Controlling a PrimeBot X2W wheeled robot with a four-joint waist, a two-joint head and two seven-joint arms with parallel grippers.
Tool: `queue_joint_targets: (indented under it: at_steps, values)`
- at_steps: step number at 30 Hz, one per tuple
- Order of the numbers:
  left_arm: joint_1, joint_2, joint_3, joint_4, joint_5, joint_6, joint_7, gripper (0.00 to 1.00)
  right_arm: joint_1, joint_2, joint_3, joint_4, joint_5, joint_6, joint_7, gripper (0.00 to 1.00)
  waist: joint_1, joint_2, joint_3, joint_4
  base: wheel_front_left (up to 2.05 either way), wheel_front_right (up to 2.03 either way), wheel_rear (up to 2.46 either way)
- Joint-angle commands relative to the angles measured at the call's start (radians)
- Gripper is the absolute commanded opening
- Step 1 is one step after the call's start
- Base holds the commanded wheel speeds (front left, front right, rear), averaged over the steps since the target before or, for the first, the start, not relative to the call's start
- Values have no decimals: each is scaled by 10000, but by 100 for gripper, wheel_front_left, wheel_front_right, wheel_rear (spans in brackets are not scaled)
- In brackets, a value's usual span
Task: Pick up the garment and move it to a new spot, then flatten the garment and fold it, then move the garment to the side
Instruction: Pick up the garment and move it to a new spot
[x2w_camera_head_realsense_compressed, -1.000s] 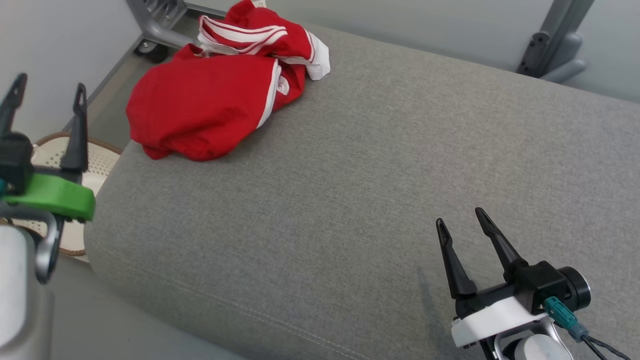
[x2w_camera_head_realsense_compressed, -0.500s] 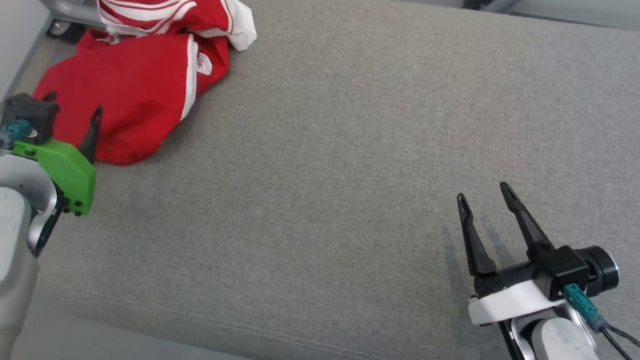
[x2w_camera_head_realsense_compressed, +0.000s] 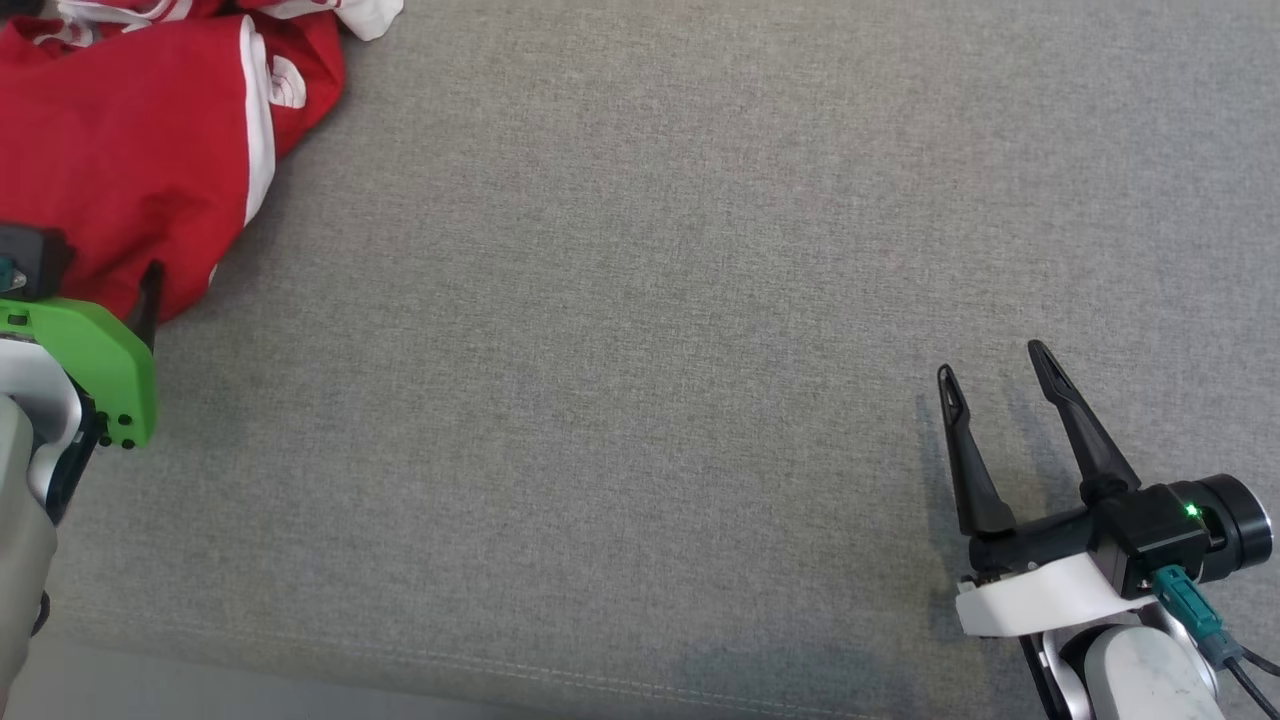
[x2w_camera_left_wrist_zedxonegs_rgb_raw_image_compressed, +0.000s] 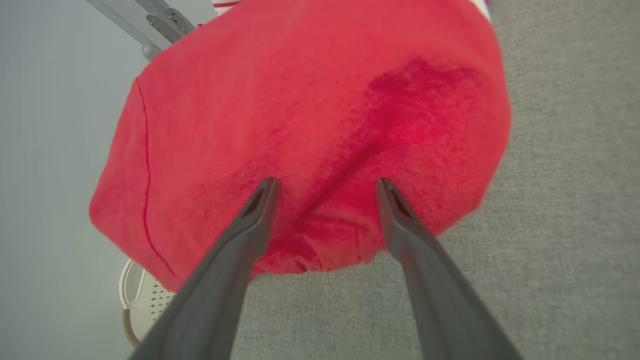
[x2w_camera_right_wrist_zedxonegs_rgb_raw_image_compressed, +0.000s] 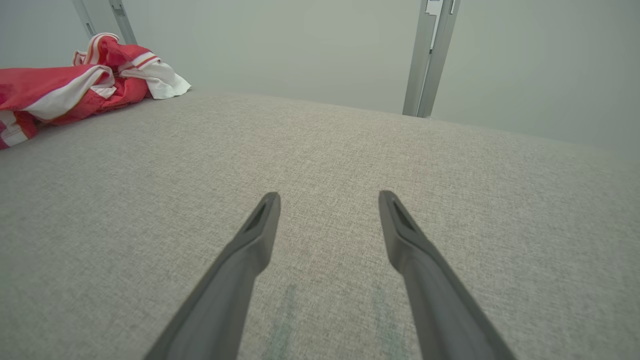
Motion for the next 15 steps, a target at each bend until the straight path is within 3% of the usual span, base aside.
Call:
queue_joint_targets:
  at_steps: [1,10,11,13,15]
  values:
    - [-268,-15,-108,214,-32,-3,-145,100,29,-32,-31,-90,-67,-6,-30,100,0,68,236,-136,0,0,0]
    - [-1160,-231,-331,1570,335,236,-925,100,-60,-29,-51,-269,-193,-6,-30,100,0,68,608,-315,0,0,0]
    - [-1216,-289,-376,1693,352,220,-907,95,-59,-25,-47,-278,-199,-6,-30,100,0,68,636,-337,0,0,0]
    - [-1306,-387,-441,1924,360,193,-915,40,-67,-17,-44,-291,-202,-6,-30,100,0,68,685,-373,0,0,0]
    - [-1407,-440,-478,2120,348,175,-960,0,-91,-7,-59,-303,-210,-6,-30,100,0,68,720,-396,0,0,0]
